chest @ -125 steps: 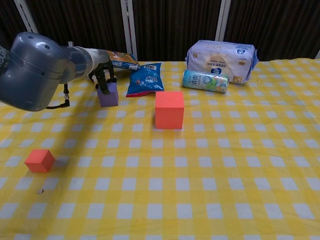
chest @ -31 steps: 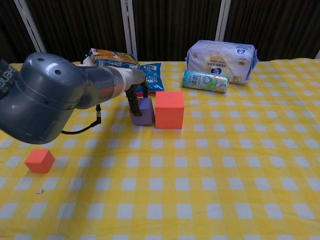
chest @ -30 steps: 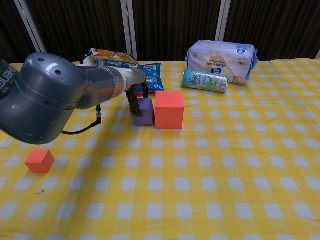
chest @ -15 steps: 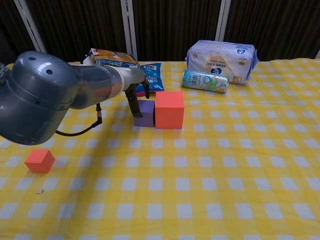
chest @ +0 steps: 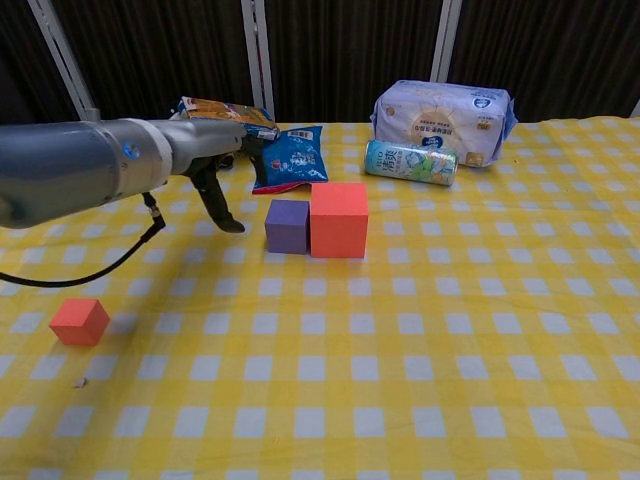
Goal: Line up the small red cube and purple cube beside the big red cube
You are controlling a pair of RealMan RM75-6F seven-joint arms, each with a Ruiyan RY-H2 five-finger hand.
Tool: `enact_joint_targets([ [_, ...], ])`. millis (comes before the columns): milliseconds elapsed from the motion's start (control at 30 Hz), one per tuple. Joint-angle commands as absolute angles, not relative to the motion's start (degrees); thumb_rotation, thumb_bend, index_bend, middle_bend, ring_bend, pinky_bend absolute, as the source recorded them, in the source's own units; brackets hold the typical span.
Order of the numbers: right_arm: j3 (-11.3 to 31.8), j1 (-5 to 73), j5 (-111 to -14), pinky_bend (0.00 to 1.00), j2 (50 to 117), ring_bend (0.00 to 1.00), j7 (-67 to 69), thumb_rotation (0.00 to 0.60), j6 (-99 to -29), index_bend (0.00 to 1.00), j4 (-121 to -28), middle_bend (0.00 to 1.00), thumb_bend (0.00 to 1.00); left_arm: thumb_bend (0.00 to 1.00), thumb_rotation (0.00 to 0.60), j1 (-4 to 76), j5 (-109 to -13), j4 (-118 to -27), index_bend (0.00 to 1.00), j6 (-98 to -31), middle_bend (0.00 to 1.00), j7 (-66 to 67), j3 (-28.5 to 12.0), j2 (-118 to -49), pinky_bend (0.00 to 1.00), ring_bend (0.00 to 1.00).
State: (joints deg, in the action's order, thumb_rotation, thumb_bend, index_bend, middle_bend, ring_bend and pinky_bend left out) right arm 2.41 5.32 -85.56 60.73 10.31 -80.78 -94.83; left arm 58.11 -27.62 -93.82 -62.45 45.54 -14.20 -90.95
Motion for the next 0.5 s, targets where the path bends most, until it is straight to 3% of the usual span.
enact_joint_targets([
  [33, 2.5, 5.4, -85.3, 0.0, 60.9, 0.0, 9.9, 0.6, -80.7, 0.0, -94.9, 0.0, 0.34, 0.25, 0.6, 51.5, -35.2, -102.2, 0.32, -67.7, 0.0, 40.5, -9.1, -84.8, 0.0, 0.0],
  [267, 2.7, 5.6, -85.2, 0.0, 61.3, 0.0, 8.9, 0.6, -80.6, 0.0, -95.1, 0.0, 0.34, 0.25, 0.6, 44.6, -43.9, -108.4, 0.34, -73.7, 0.0, 38.4, -1.8, -80.1, 0.0, 0.0],
  [500, 2.6, 5.7, -85.2, 0.0, 61.6, 0.0, 8.1, 0.6, -80.3, 0.0, -95.2, 0.0, 0.34, 0.25, 0.6, 39.5, -49.6, -108.2, 0.35, -75.8, 0.0, 36.8, 3.9, -78.9, 0.0, 0.0],
])
